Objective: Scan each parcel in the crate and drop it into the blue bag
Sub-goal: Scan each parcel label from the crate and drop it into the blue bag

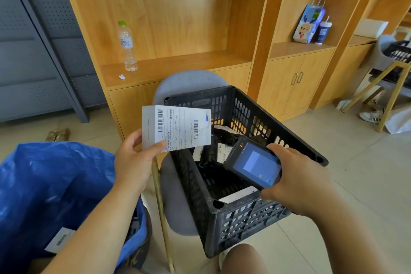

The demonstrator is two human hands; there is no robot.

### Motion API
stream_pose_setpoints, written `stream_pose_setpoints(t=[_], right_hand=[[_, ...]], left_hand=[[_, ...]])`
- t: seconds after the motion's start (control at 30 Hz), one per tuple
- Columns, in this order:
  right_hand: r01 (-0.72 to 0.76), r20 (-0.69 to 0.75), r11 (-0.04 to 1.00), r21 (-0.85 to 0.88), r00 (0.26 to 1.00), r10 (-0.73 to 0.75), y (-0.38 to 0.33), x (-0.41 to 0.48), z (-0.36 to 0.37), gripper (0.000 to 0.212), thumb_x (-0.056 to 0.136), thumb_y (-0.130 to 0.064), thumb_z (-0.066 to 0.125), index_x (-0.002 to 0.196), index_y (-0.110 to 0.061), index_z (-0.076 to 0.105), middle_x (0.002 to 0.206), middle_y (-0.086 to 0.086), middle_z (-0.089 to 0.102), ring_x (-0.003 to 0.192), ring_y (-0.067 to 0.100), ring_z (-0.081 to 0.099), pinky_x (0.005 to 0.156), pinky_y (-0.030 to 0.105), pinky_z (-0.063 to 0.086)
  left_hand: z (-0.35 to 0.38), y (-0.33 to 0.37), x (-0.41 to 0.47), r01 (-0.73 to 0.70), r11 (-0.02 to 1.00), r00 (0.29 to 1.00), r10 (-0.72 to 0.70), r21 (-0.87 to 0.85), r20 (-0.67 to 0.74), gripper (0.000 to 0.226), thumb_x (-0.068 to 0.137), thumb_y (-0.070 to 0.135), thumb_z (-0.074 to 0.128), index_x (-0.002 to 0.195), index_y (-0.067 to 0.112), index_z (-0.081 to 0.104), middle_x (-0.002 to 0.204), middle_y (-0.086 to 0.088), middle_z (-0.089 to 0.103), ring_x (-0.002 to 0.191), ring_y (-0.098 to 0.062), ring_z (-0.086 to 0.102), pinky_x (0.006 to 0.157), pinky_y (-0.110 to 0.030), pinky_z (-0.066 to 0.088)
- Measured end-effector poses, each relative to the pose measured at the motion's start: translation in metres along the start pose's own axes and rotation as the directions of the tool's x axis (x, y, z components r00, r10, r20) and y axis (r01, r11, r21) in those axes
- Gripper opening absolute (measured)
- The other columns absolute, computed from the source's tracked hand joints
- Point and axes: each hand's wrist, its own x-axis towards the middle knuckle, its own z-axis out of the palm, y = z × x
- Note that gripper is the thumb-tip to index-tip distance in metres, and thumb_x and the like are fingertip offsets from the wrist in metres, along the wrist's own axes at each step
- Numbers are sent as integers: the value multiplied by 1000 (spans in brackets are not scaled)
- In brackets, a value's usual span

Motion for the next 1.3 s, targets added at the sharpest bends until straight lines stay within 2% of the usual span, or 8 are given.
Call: stream_pose_setpoints(t=[0.3, 0.4, 0.67, 0.83, 0.93, 1.03, 1.13, 1.3], right_hand=[[43, -58, 992, 116, 998, -37, -4, 0, 5, 94, 55, -52, 77, 133, -31, 29, 106, -9, 49, 88, 12, 49, 64, 28, 48], [101, -128, 986, 134, 988, -83, -20, 4, 8, 94, 51, -53, 78, 131, -32, 32, 109, -10, 51, 82, 10, 43, 57, 24, 36], [296, -130, 924, 243, 954, -271, -88, 17, 19, 91, 50, -46, 83, 128, -34, 37, 101, -13, 49, 82, 11, 50, 61, 28, 40], [368, -90, 889, 273, 929, -358, -127, 19, 33, 90, 50, -44, 84, 126, -31, 38, 109, -10, 53, 88, 10, 48, 66, 31, 48], [380, -51, 887, 262, 923, -381, -139, 18, 39, 93, 50, -44, 84, 129, -33, 37, 109, -10, 53, 86, 11, 50, 62, 28, 44], [377, -39, 894, 241, 924, -380, -140, 17, 40, 95, 48, -45, 84, 130, -34, 36, 104, -15, 49, 86, 10, 50, 61, 26, 40], [357, -46, 910, 212, 933, -356, -136, 18, 38, 93, 48, -45, 84, 128, -34, 37, 98, -16, 45, 85, 10, 48, 63, 29, 41], [323, -65, 927, 192, 946, -317, -120, 21, 32, 93, 48, -47, 84, 127, -36, 37, 98, -15, 47, 84, 11, 48, 62, 29, 39]], left_hand=[[-12, 0, -5, 19, 998, 1000, -19, -65, -13, 44, 79, 18, 75, 120, 26, 61, 112, 5, 70, 106, -17, 66, 86, -35, 55], [-31, 0, -14, 78, 985, 996, -85, -156, -40, 32, 82, 15, 72, 112, 21, 64, 107, 1, 72, 100, -16, 69, 80, -29, 57], [-125, -26, -52, 195, 954, 919, -259, -229, -296, 18, 81, 18, 73, 99, 20, 70, 95, -1, 76, 90, -16, 72, 79, -32, 53], [-189, -60, -52, 378, 924, 823, -362, -55, -437, 29, 88, 24, 67, 115, 15, 63, 103, -2, 71, 96, -19, 68, 86, -38, 55], [-210, -85, -51, 650, 732, 739, -546, 203, -394, 33, 94, 33, 57, 110, 5, 64, 104, -15, 67, 97, -33, 63, 90, -46, 49], [-213, -103, -59, 641, 656, 768, -536, 399, -352, 32, 93, 30, 59, 102, 0, 65, 101, -17, 66, 92, -33, 60, 80, -40, 44], [-205, -109, -59, 612, 645, 789, -536, 457, -300, 31, 91, 28, 61, 77, 0, 60, 74, -14, 60, 71, -27, 56, 70, -37, 43], [-175, -104, -46, 531, 683, 839, -505, 502, -202, 23, 87, 38, 63, 91, 15, 65, 80, 6, 62, 77, -13, 59, 60, -27, 41]])
